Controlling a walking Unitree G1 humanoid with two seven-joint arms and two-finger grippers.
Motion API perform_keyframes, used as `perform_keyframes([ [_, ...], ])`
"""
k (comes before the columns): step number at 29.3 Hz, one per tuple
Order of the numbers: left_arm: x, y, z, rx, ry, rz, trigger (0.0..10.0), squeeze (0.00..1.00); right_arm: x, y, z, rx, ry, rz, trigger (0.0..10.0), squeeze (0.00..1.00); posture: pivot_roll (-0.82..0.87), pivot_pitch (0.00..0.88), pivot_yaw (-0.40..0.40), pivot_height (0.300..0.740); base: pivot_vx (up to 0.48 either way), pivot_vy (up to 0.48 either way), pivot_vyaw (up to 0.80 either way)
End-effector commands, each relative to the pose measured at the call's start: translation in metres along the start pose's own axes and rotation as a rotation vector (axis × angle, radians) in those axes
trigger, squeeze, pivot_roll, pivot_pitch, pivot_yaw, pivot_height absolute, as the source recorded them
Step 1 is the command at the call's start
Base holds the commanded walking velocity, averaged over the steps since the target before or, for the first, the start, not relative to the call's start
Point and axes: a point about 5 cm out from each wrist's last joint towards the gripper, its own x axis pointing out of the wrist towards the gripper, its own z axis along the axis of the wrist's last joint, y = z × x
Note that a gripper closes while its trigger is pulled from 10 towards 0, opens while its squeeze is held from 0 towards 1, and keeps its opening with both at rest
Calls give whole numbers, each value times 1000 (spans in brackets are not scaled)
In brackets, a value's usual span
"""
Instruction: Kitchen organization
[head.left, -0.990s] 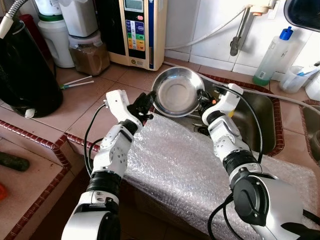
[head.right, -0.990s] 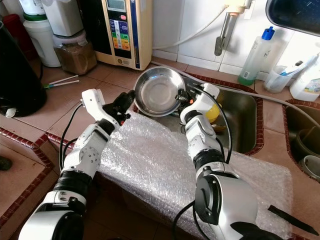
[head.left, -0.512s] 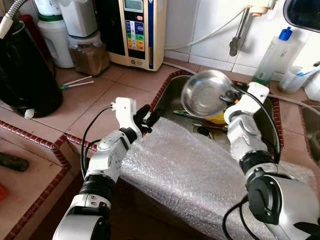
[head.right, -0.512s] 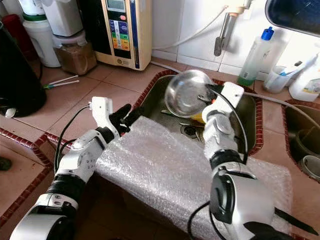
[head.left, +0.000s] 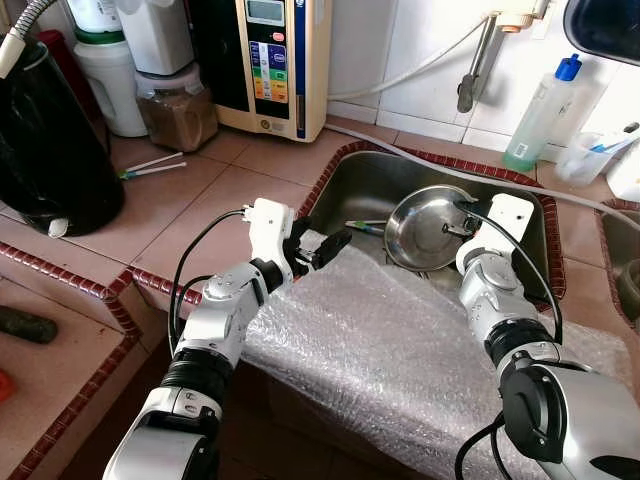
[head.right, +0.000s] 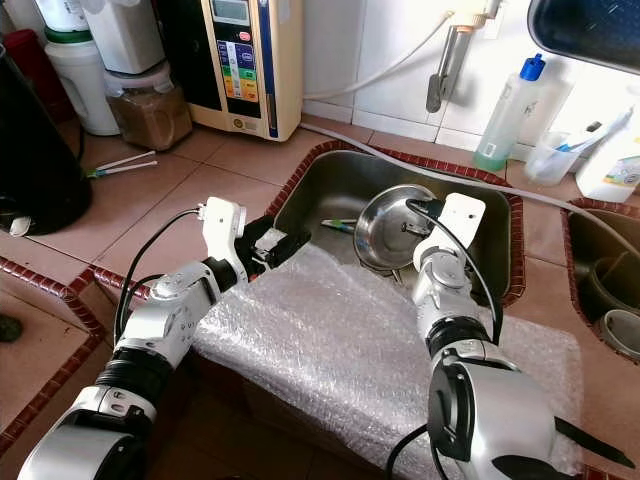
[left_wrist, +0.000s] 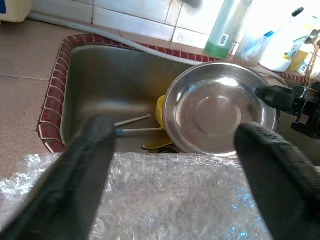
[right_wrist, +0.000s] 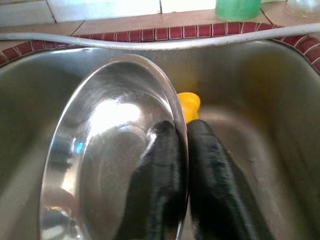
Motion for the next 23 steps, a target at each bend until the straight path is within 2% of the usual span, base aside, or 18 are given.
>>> perform_keyframes([
  [1,-1,-1,-2,21,23,-11,10000,1000,-1,1,-4,-3,27,-9,10000,1000,77,0,6,740,0,0,0],
  [9,2,-3,-1,44,29,-24,10000,1000,-1,-1,-9,1,60,-21,10000,1000,76,0,9,740,0,0,0],
  [23,3,-2,-1,55,33,-20,10000,1000,-2,-4,-9,-20,45,-28,10000,1000,70,0,14,740,0,0,0],
])
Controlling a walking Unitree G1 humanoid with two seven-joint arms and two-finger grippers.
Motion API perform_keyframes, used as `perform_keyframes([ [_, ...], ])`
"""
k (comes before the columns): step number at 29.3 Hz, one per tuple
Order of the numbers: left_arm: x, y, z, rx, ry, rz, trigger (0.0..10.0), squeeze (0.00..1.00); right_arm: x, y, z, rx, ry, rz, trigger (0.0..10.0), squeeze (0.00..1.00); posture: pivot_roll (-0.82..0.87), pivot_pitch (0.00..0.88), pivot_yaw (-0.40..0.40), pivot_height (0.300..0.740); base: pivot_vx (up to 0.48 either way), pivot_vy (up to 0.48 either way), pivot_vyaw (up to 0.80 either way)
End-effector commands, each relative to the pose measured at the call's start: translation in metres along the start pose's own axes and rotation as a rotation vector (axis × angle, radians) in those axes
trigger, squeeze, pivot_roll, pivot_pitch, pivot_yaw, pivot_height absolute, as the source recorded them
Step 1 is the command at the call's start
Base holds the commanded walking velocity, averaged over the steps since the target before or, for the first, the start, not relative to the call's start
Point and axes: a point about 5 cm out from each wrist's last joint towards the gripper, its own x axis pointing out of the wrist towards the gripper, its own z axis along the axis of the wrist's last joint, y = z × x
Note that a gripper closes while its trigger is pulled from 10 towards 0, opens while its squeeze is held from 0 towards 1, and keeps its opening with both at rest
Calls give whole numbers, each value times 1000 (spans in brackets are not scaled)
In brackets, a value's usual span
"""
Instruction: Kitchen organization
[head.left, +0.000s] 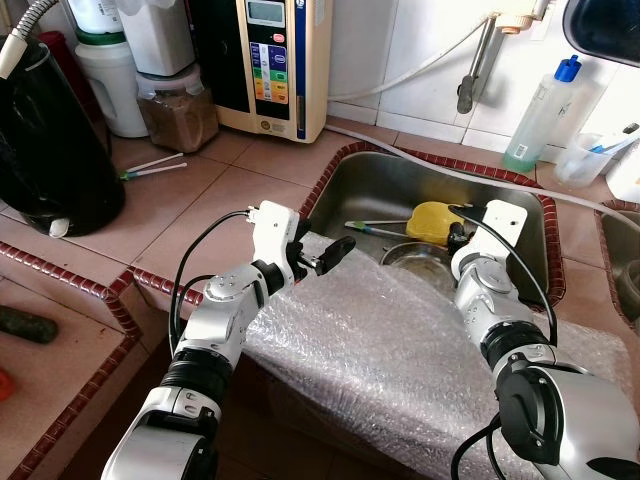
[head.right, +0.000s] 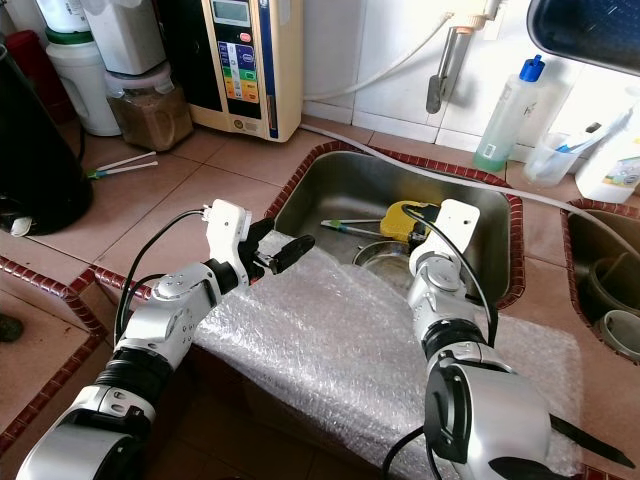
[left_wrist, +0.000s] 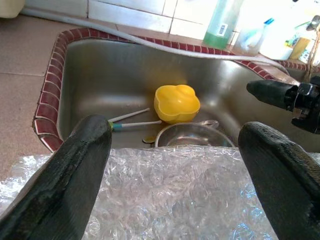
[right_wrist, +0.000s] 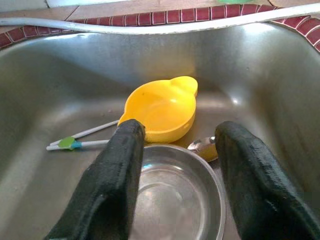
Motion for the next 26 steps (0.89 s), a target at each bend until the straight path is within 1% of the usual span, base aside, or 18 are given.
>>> perform_keyframes([
  [1,2,-1,3,26,3,-12,10000,1000,0,-2,1,-30,-16,10,10000,1000,70,0,13,740,0,0,0],
  [2,2,-1,3,28,4,-12,10000,1000,0,0,2,-36,-28,23,10000,1000,70,0,13,740,0,0,0],
  [4,2,-1,4,36,1,-11,10000,1000,-1,10,7,-100,-76,87,10000,1000,69,0,14,740,0,0,0],
  [5,2,-1,4,36,1,-11,10000,1000,-1,10,7,-100,-76,87,10000,1000,69,0,14,740,0,0,0],
  [7,2,-1,6,43,-2,-11,10000,1000,-2,17,13,-179,-141,136,10000,1000,63,0,14,740,0,0,0],
  [10,3,-1,6,48,-4,-13,10000,1000,-4,19,17,-229,-180,159,10000,1000,62,0,14,740,0,0,0],
  [12,3,-2,8,53,-15,-4,10000,1000,-4,18,17,-223,-192,178,10000,1000,58,0,13,740,0,0,0],
  [15,4,-1,9,53,-22,5,10000,1000,-6,18,16,-253,-212,198,10000,1000,53,0,14,740,0,0,0],
  [22,6,-2,9,54,-21,4,10000,1000,-6,17,14,-257,-208,200,10000,1000,51,0,16,740,0,0,0],
  [26,6,-1,10,65,-26,16,10000,1000,-6,18,16,-260,-219,202,10000,1000,51,0,14,740,0,0,0],
])
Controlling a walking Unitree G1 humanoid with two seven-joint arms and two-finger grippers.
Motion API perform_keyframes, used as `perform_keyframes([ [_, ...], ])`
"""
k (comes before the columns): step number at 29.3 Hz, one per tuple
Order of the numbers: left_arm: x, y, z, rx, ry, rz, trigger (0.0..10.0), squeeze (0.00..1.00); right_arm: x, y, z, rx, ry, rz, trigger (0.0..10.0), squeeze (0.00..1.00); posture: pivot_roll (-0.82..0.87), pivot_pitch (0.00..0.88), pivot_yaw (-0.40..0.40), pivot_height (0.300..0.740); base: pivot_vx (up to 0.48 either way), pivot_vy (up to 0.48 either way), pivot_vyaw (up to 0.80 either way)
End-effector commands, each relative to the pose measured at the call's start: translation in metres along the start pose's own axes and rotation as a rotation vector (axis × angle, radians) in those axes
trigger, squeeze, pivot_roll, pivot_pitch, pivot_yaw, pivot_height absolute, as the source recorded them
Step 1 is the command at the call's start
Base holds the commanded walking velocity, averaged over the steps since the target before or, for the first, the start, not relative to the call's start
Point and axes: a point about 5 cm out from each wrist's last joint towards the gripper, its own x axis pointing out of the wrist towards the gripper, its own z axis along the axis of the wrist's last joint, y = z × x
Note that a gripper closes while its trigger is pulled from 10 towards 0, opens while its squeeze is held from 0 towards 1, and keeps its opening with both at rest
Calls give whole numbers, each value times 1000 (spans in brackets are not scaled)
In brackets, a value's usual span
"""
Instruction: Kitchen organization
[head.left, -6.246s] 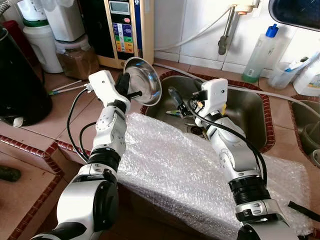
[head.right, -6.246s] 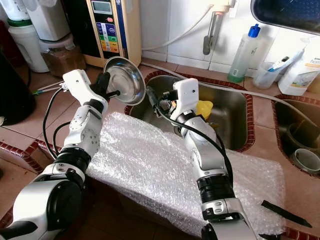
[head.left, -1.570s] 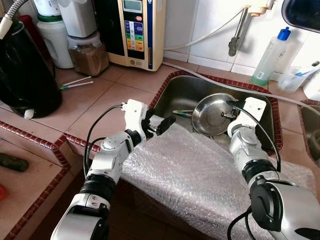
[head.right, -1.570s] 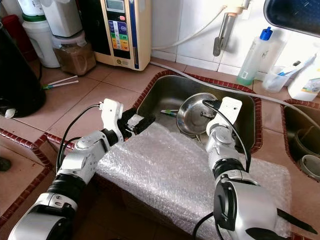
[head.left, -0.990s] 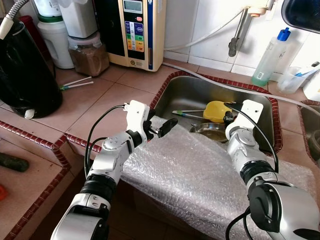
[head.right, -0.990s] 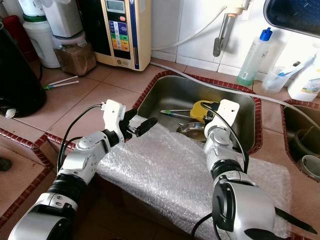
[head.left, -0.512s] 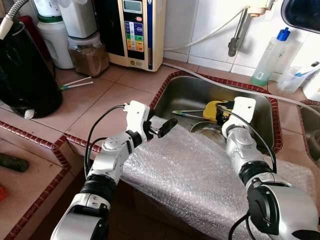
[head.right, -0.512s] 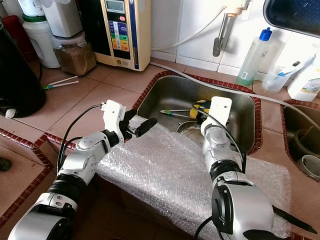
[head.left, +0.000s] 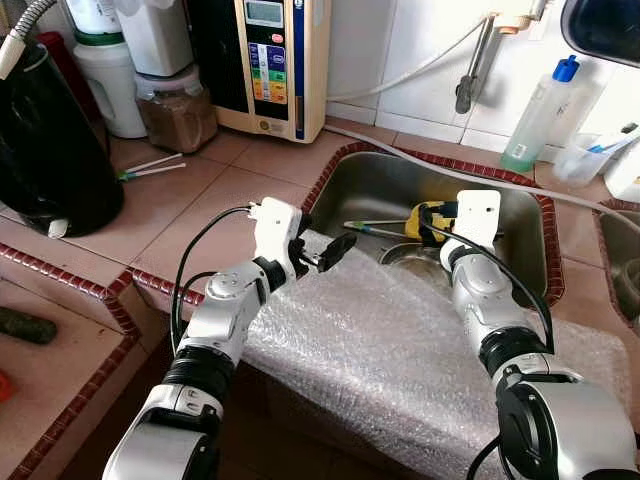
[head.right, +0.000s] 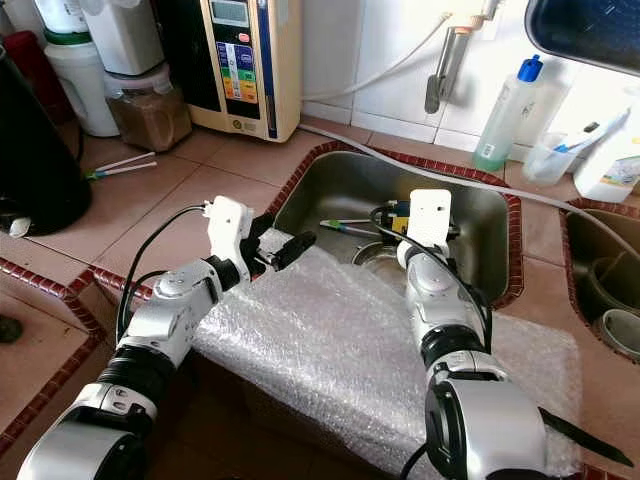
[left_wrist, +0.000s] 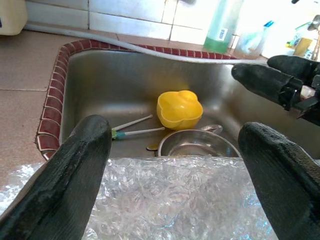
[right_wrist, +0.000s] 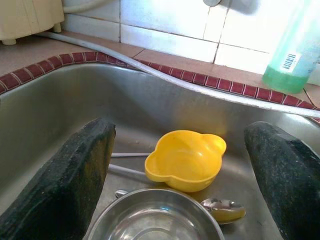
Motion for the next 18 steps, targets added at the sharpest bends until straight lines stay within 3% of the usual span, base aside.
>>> perform_keyframes([
  [1,3,0,5,24,-5,3,10000,1000,1,-2,4,-13,-23,2,10000,1000,51,0,14,740,0,0,0],
  [8,2,7,13,35,-66,93,10000,1000,1,-5,7,-38,-45,9,10000,1000,48,0,13,740,0,0,0],
  [16,3,7,14,54,-70,114,10000,1000,1,-8,8,-51,-53,3,10000,1000,44,0,16,740,0,0,0],
  [18,3,11,22,79,-105,179,10000,1000,0,-13,12,-87,-85,-14,10000,1000,41,0,19,740,0,0,0],
])
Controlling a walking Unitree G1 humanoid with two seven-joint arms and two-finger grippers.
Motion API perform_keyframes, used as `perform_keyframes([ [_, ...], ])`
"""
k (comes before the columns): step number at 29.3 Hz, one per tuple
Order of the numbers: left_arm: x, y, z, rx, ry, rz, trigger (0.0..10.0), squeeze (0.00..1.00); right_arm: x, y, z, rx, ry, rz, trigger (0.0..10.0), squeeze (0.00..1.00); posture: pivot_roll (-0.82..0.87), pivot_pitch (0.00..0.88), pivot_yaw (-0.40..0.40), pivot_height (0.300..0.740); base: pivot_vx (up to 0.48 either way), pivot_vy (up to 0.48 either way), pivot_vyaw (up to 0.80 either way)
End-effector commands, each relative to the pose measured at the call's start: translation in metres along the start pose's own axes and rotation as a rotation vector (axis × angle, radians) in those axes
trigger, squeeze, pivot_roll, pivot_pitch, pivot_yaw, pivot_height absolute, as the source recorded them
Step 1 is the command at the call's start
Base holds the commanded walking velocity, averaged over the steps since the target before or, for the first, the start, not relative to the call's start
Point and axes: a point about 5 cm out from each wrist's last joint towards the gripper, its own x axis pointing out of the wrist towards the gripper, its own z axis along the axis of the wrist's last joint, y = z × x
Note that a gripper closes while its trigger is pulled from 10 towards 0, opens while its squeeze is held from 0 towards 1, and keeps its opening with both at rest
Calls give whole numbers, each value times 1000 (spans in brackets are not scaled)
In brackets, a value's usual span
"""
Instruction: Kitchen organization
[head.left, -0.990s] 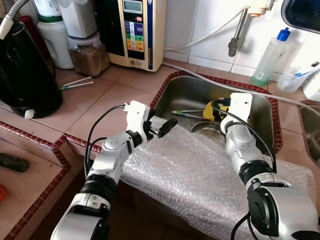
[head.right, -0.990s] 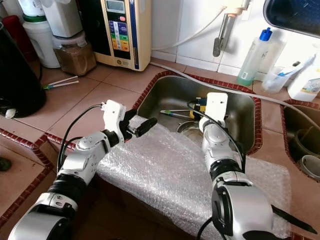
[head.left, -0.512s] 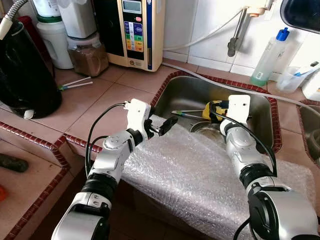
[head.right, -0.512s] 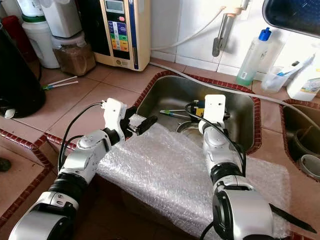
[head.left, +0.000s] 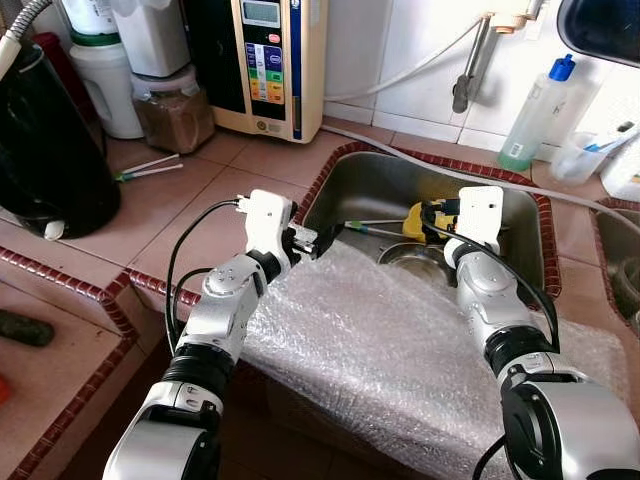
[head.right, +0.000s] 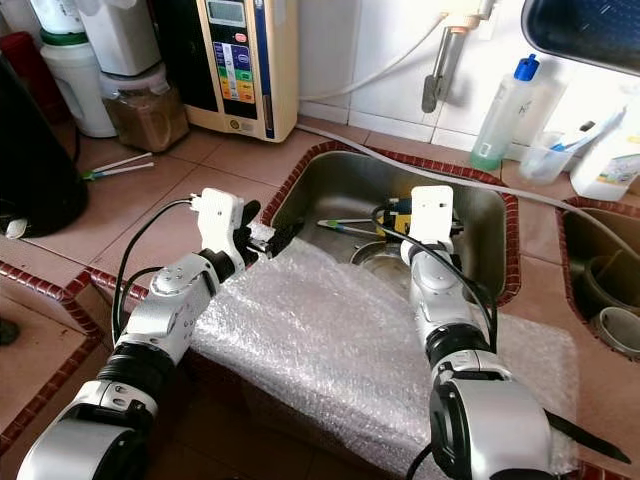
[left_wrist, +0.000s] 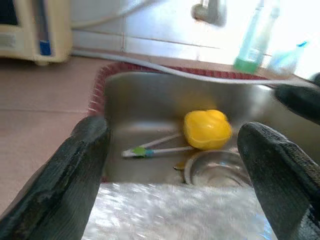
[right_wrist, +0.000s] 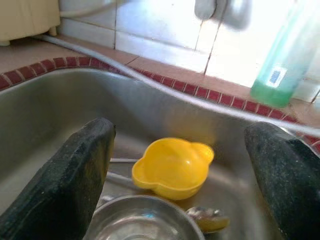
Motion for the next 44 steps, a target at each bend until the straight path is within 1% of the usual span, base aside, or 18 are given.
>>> perform_keyframes([
  [1,3,2,12,46,-34,34,10000,1000,1,-7,7,-33,-45,-16,10000,1000,40,0,19,740,0,0,0],
  [5,2,3,16,64,-59,61,10000,1000,0,-12,8,-47,-61,-22,10000,1000,39,0,20,740,0,0,0],
  [6,0,6,19,90,-76,114,10000,1000,-2,-16,7,-56,-70,-23,10000,1000,35,0,21,740,0,0,0],
  [13,-10,13,24,126,-126,232,10000,1000,-7,-22,7,-92,-102,3,10000,1000,27,0,26,740,0,0,0],
  [19,-20,14,24,192,-140,270,10000,1000,-13,-23,9,-126,-139,40,10000,1000,18,0,34,740,0,0,0],
  [20,-25,16,21,205,-123,310,10000,1000,-16,-25,11,-137,-151,53,10000,1000,16,0,36,740,0,0,0],
  [21,-28,17,19,231,-104,345,10000,1000,-18,-26,12,-137,-155,66,10000,1000,9,0,39,740,0,0,0],
  [24,-33,16,16,259,-103,338,10000,1000,-20,-28,11,-109,-140,81,10000,1000,3,0,41,740,0,0,0],
  [25,-36,16,14,286,-99,329,10000,0,-21,-30,13,-112,-141,80,10000,1000,-8,0,47,740,0,0,0],
  [26,-39,16,12,317,-87,324,10000,0,-22,-32,15,-131,-147,82,10000,1000,-8,0,47,740,0,0,0],
  [30,-43,20,14,277,-77,343,10000,0,-25,-39,22,-129,-152,91,10000,1000,-13,0,53,740,0,0,0],
  [31,-44,19,13,247,-67,335,10000,0,-28,-40,23,-132,-150,101,10000,1000,-15,0,58,740,0,0,0],
  [33,-46,19,14,270,-52,331,10000,0,-31,-39,24,-151,-152,115,10000,1000,-18,0,62,740,0,0,0],
  [34,-49,20,13,303,-54,333,10000,0,-32,-38,23,-170,-148,130,10000,1000,-37,0,75,740,0,0,0],
  [35,-50,20,12,302,-59,334,10000,0,-33,-37,23,-177,-146,134,10000,1000,-37,0,75,740,0,0,0],
  [39,-53,20,9,274,-47,321,10000,0,-34,-35,27,-209,-160,148,10000,1000,-46,0,79,740,0,0,0],
  [40,-53,19,5,253,-38,322,10000,0,-36,-35,30,-234,-169,157,10000,1000,-57,0,75,740,0,0,0],
  [44,-53,14,3,230,-43,342,10000,0,-43,-39,31,-257,-152,181,10000,1000,-61,0,63,740,0,0,0],
])
